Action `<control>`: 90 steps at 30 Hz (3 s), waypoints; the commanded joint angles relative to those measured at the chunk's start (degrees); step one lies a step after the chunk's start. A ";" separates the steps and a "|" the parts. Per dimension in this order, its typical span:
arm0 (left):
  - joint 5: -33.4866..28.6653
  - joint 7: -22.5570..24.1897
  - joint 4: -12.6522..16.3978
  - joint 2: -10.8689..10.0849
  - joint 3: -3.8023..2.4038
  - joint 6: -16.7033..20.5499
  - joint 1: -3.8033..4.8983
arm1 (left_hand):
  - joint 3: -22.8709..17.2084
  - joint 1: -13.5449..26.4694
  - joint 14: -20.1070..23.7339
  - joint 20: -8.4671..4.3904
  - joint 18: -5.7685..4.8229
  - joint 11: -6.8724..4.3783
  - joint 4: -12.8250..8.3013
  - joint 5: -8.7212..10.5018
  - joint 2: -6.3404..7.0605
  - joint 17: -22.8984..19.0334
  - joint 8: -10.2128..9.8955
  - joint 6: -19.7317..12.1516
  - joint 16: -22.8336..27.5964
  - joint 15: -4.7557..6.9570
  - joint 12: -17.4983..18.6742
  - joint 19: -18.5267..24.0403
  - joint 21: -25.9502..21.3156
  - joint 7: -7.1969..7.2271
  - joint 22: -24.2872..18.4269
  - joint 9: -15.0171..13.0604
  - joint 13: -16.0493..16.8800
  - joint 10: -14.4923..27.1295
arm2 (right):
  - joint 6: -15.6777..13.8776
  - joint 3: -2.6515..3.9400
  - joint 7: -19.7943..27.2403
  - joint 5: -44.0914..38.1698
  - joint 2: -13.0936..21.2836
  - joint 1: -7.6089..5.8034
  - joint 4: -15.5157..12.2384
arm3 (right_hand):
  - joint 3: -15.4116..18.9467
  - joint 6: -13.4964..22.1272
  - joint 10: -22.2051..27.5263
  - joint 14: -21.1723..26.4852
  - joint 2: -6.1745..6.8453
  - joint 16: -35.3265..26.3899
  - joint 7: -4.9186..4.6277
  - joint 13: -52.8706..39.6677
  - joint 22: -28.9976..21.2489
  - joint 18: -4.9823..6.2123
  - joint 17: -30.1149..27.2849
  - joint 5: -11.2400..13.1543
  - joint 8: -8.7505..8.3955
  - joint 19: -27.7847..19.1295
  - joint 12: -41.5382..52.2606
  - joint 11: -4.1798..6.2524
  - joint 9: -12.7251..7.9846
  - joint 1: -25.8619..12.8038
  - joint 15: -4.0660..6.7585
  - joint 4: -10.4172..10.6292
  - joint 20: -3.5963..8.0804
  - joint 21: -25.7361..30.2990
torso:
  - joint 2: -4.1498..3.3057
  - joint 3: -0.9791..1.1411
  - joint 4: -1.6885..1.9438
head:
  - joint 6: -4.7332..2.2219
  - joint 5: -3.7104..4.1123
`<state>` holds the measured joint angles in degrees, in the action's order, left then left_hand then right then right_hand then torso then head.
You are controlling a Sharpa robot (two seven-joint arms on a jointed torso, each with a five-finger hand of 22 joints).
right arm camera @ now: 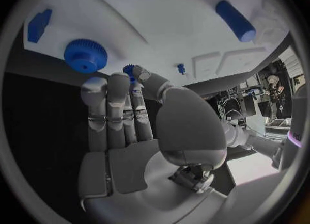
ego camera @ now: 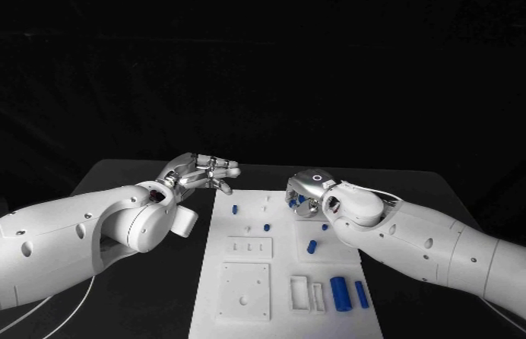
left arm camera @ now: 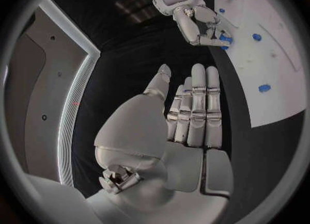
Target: Assemble the parts on the task board
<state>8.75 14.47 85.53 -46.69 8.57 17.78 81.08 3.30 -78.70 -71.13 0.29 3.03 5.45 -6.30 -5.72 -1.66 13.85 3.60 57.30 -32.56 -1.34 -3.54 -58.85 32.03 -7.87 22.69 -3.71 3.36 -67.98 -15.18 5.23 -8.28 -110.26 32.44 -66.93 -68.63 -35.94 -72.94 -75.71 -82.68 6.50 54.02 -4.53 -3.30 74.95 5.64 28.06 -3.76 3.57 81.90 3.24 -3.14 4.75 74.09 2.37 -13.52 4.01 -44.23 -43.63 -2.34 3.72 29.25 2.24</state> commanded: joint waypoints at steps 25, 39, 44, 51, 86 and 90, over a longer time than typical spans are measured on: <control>0.23 0.03 -0.11 0.71 -0.07 -1.22 0.15 | -0.07 0.20 0.27 0.08 0.75 0.13 0.20 0.04 0.32 -0.16 0.03 -0.05 -0.35 -0.05 0.10 0.19 0.24 -0.38 0.15 -0.05 0.06 0.54 | -7.24 0.17 -4.59 -1.74 -6.41 -0.02 3.73 | -0.92 -0.49 -1.71 0.10 0.34 -0.27 0.04 -0.22 4.73 -0.41 0.11 -0.04 0.08 1.52 0.11 1.46 -0.10 0.39 0.41 0.25 0.04 2.18 | -0.48 -0.20 0.15 | -0.68 -0.44; 0.45 -0.10 0.11 1.02 -0.08 -1.38 0.30 | -0.07 0.20 0.27 0.08 0.75 0.13 0.20 0.04 0.32 -0.16 0.03 -0.05 -0.35 -0.05 0.10 0.19 0.24 -0.38 0.15 -0.05 0.06 0.54 | -7.57 0.17 -4.07 -1.61 -8.71 -0.03 6.44 | -0.96 -0.51 -1.72 0.11 0.38 -0.27 0.05 -0.22 4.79 -0.42 0.11 -0.10 0.09 1.60 0.11 1.47 -0.10 0.37 0.43 0.22 0.06 2.02 | -0.63 -0.27 0.16 | -0.46 -0.64; 0.48 -0.11 0.15 1.12 -0.08 -1.40 0.42 | -0.08 0.16 0.30 0.10 0.78 0.16 0.14 0.03 0.33 -0.26 0.01 -0.08 -0.48 -0.06 0.10 0.21 0.25 -0.39 0.28 -0.05 0.06 0.66 | -7.65 0.17 -3.86 -1.61 -9.43 -0.02 7.35 | -0.98 -0.42 -1.60 0.13 0.35 -0.27 0.01 -0.21 4.79 -0.39 0.09 -0.31 0.08 1.65 0.10 1.43 -0.11 0.30 0.42 0.21 0.06 2.19 | -0.83 -0.40 0.29 | -0.50 -0.60; 0.54 -0.12 0.02 1.35 -0.08 -1.41 0.50 | -0.08 0.16 0.30 0.10 0.78 0.16 0.14 0.03 0.33 -0.26 0.01 -0.08 -0.48 -0.06 0.10 0.21 0.25 -0.39 0.28 -0.05 0.06 0.66 | -7.64 0.17 -3.60 -1.55 -10.08 -0.02 7.86 | -0.95 -0.38 -1.57 0.12 0.35 -0.26 0.01 -0.21 4.82 -0.39 0.08 -0.42 0.09 1.68 0.11 1.43 -0.11 0.30 0.42 0.17 0.06 2.14 | -0.99 -0.54 0.28 | -0.52 -0.63; 0.56 -0.14 -0.10 1.96 -0.09 -1.50 0.74 | -0.08 0.16 0.30 0.10 0.78 0.16 0.14 0.03 0.33 -0.26 0.01 -0.08 -0.48 -0.06 0.10 0.21 0.25 -0.39 0.28 -0.05 0.06 0.66 | -5.16 0.02 -2.18 -0.34 -12.33 -0.01 11.63 | 1.19 1.27 0.54 0.12 -0.02 -0.42 -0.48 -0.16 4.56 -0.32 -0.11 -0.08 0.06 1.74 0.08 0.92 -0.44 -0.01 0.08 0.70 -0.28 3.80 | -1.42 -0.82 0.25 | -0.12 -1.01; 0.56 -0.14 -0.14 1.94 -0.09 -1.48 0.74 | -0.08 0.16 0.30 0.10 0.78 0.16 0.14 0.03 0.33 -0.26 0.01 -0.08 -0.48 -0.06 0.10 0.21 0.25 -0.39 0.28 -0.05 0.06 0.66 | -5.22 0.02 -2.13 0.63 -12.27 -0.01 11.90 | 1.47 3.29 3.06 0.21 0.52 -0.62 -0.97 -0.10 4.19 -0.14 -0.24 -0.15 -0.05 1.53 0.09 0.20 -0.82 -0.89 -0.45 1.17 -0.63 5.32 | -1.46 -0.82 0.18 | -0.25 -0.86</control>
<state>9.14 14.06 85.33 -44.86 8.55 17.07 81.66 3.30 -78.70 -71.14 0.29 3.03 5.65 -6.30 -5.71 -1.66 13.66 3.60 57.30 -32.83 -1.34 -3.54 -58.85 32.03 -7.87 22.90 -3.71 3.36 -67.78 -22.29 5.38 -11.01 -110.49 20.13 -67.15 -56.94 -34.61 -69.65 -72.80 -82.47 6.66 53.61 -5.43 -3.52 74.90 4.86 27.83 -3.77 3.71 83.32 3.20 -2.73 4.00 73.91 2.21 -12.24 3.74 -38.79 -45.05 -3.15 3.96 29.11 1.26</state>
